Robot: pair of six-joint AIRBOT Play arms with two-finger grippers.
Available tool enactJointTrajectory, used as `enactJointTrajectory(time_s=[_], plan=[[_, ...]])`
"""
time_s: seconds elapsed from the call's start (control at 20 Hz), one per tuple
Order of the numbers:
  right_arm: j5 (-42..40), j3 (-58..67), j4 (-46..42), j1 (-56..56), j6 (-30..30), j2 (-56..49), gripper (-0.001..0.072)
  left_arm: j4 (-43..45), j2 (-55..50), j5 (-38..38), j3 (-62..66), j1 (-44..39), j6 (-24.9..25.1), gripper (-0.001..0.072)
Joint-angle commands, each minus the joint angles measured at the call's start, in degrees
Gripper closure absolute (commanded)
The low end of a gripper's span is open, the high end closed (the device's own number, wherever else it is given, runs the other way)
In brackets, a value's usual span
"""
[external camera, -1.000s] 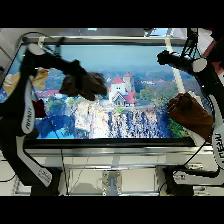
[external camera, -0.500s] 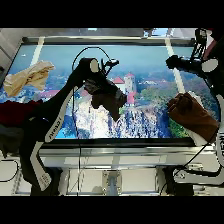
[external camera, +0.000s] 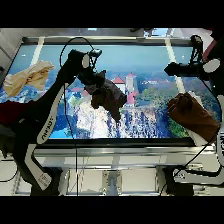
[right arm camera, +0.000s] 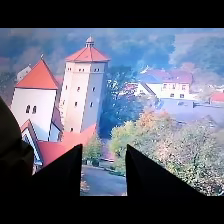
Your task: Fold the shirts.
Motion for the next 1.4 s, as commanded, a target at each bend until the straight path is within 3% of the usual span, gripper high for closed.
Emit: enactJointTrajectory(time_s=[0.0, 0.2, 0.5, 0.7, 0.75, 0.8, 0.85, 1.0, 1.15, 1.25, 1.35], plan=[[4.07, 0.00, -0.15, 0.00, -0.09, -0.02, 0.0399, -15.43, 0.22, -0.31, -6.19, 0.31, 1.57, 0.0189], [9.14, 0.00, -0.17, 0.02, -0.09, -0.02, 0.0399, -26.16, 0.31, 4.46, -6.71, -0.79, 4.46, 0.0188], [10.67, 0.00, 0.09, 0.02, 1.75, -0.02, 0.0399, -24.28, 0.11, 1.20, -7.65, -0.79, 4.85, 0.0187], [10.82, 0.00, 1.16, 0.79, 1.73, -0.02, 0.0399, -24.44, -0.50, 3.72, -8.20, -1.66, 4.68, 0.0188], [10.82, 0.00, 1.25, 1.20, 1.73, -0.02, 0.0399, -24.37, -1.03, 4.50, -8.20, -2.27, 4.68, 0.0242], [10.82, 0.00, 1.18, 1.70, 1.70, -0.02, 0.0399, -24.39, -1.66, 4.81, -8.20, -2.89, 4.70, 0.0421], [10.88, 0.00, 1.18, 2.27, 1.66, -0.02, 0.0399, -24.41, -2.43, 4.81, -8.20, -3.61, 4.81, 0.0694], [10.14, -0.39, 1.11, 4.28, 1.64, -0.07, 0.0399, -25.55, -2.54, 4.81, -6.23, -4.37, 9.90, 0.0695], [4.17, -5.20, 3.56, 7.58, 4.37, -1.07, 0.0397, -24.20, -1.20, 3.37, 5.18, -1.33, 10.93, 0.0696], [0.81, -9.20, 11.96, 9.66, 7.45, -5.35, 0.0322, -23.12, 0.28, 2.91, 8.87, 1.33, 10.88, 0.0695], [0.15, -10.51, 22.64, 11.32, 5.73, -11.85, 0.0322, -23.37, 2.16, 1.31, 7.54, 3.78, 10.21, 0.0695]])
